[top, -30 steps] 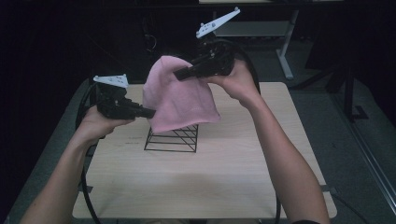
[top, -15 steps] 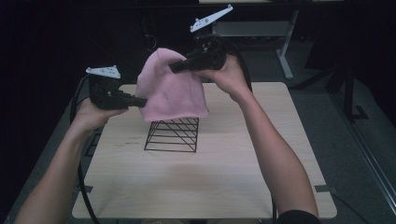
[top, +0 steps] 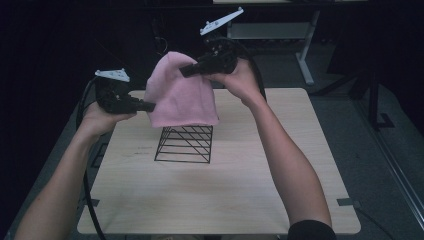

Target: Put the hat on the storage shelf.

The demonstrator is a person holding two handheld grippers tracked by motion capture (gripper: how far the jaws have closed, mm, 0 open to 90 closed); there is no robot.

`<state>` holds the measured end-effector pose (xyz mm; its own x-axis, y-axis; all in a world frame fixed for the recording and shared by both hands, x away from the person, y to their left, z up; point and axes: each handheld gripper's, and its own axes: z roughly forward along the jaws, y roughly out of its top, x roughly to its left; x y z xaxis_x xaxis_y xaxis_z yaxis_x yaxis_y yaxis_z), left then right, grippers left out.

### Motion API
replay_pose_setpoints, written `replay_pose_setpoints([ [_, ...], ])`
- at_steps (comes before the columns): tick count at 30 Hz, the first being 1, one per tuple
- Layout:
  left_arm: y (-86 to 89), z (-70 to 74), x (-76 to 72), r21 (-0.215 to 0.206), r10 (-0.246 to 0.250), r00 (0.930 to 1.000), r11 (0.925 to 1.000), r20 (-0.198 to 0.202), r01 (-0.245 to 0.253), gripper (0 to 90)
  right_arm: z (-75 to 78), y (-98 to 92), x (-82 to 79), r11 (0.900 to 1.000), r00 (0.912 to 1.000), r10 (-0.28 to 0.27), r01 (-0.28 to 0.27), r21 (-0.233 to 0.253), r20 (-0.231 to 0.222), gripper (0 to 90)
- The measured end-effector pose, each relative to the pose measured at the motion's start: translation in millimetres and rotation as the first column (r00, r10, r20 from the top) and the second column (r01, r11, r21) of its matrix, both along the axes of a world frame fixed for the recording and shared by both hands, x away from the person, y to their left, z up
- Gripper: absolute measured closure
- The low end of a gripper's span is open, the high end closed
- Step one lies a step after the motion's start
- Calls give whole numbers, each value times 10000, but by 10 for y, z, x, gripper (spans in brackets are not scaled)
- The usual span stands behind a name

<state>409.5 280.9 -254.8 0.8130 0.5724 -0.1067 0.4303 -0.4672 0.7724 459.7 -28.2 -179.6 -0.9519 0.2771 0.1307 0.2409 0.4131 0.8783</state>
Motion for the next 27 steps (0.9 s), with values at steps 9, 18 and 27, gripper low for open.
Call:
replay_pose_setpoints([
  [9,-32,-47,27,338,5,10000,9994,28,-6,840,-113,-26,46,9999,9999,101,-101,129,-63,753],
  [18,-31,-63,-16,669,16,9998,9978,220,-31,839,-149,-1,10,9997,9998,211,-211,90,27,752],
  [27,-5,-132,-36,888,86,9998,9960,199,-103,836,-286,-18,-4,9997,9998,171,-170,151,-101,751],
])
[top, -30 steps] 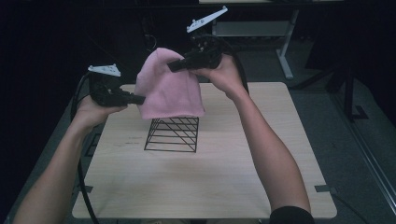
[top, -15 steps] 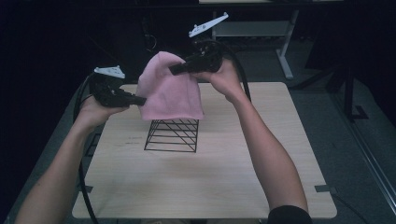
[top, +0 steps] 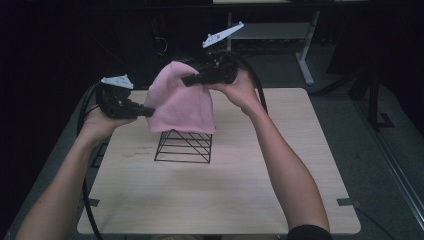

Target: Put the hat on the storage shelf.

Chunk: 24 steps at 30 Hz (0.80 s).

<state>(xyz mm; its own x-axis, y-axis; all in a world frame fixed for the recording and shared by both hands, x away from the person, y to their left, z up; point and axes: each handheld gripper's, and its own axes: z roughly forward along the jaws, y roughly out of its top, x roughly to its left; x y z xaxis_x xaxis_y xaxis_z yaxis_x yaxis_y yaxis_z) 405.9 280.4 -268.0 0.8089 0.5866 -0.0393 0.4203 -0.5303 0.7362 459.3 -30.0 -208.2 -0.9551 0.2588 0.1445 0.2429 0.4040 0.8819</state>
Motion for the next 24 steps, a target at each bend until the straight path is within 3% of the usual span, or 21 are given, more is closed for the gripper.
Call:
replay_pose_setpoints([
  [9,-4,-93,43,106,0,9997,9999,-228,3,835,-98,12,38,9999,9998,63,-64,-89,-169,749],
  [24,54,-206,-57,205,-51,9995,9998,-300,57,835,-218,69,-24,9989,9977,408,-420,-201,-534,740],
])
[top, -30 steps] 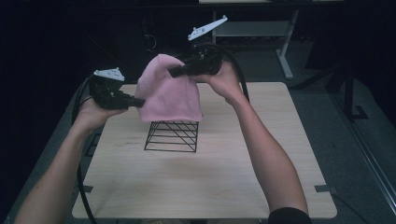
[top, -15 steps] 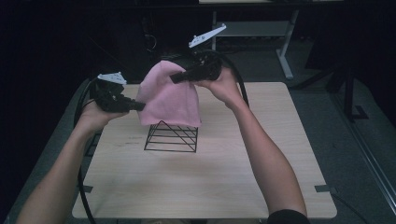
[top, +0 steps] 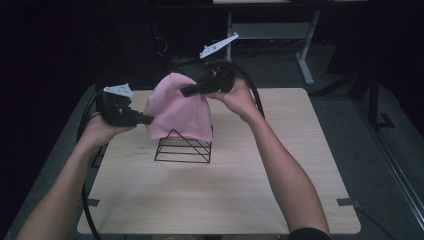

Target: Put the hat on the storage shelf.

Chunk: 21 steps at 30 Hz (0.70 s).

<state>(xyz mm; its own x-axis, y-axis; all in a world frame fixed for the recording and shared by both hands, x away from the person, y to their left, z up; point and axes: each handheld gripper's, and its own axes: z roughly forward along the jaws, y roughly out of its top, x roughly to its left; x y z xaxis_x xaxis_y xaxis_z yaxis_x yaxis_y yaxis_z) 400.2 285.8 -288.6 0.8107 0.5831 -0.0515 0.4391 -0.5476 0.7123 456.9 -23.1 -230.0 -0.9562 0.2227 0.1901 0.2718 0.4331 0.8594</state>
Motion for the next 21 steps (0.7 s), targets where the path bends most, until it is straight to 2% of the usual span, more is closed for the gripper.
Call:
replay_pose_setpoints([
  [6,30,-87,-29,-125,94,9999,9999,-120,-96,833,-52,38,-24,9998,9998,179,-179,-113,-35,737],
  [10,29,-128,-44,48,91,9999,9999,-115,-90,831,-94,66,-30,9993,9993,307,-311,-200,-191,732],
  [14,32,-196,-48,222,85,9998,9997,-201,-81,831,-145,95,-34,9985,9989,458,-462,-294,-138,728],
  [15,27,-214,-53,150,148,9996,9998,-236,-145,831,-164,105,-42,9985,9986,459,-466,-282,-262,727],
  [18,28,-249,-55,303,133,9995,9995,-295,-124,831,-220,114,-42,9981,9983,511,-520,-320,-288,724],
  [19,29,-252,-54,490,74,9996,9988,-286,-60,831,-233,116,-45,9980,9979,528,-540,-321,-366,722],
  [21,18,-282,-57,534,101,9996,9985,-280,-86,831,-271,118,-41,9975,9974,575,-592,-384,-424,718],
])
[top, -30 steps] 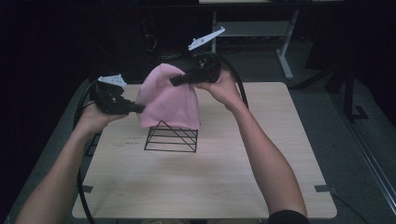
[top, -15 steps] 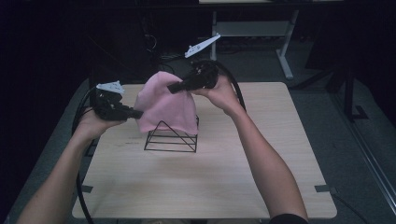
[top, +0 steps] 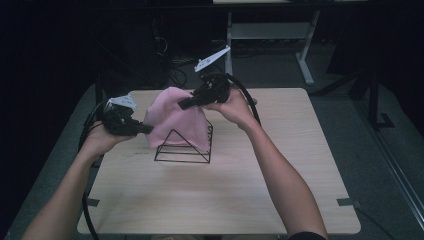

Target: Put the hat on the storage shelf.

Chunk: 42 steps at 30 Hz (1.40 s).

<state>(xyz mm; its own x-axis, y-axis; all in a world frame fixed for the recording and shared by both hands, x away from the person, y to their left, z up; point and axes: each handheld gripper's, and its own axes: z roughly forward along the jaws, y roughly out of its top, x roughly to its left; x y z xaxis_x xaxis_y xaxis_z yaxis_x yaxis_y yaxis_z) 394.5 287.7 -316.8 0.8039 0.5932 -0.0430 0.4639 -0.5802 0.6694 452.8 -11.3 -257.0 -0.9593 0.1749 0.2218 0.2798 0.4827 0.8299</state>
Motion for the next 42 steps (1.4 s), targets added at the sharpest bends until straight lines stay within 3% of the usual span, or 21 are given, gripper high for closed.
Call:
replay_pose_setpoints([
  [5,-3,-94,4,137,28,9999,9999,-165,-26,831,-94,7,-9,9999,9999,17,-19,-164,-157,716],
  [9,-20,-175,7,485,31,9997,9988,-229,-20,830,-186,30,-16,9992,9992,121,-135,-363,-390,712],
  [17,-9,-299,15,535,92,9989,9985,-464,-67,830,-310,55,-23,9983,9984,195,-223,-538,-530,706],
  [23,-34,-366,17,913,96,9986,9958,-517,-48,830,-383,82,-25,9975,9956,227,-287,-652,-910,672],
  [28,-50,-466,12,897,103,9974,9960,-713,-39,828,-427,79,-39,9950,9960,256,-337,-941,-861,657],
  [36,-55,-516,20,1129,45,9959,9936,-906,58,829,-470,32,-61,9957,9949,222,-309,-875,-984,630],
  [42,-68,-558,33,1262,38,9947,9920,-1031,93,828,-466,42,-73,9955,9954,268,-349,-876,-915,661],
])
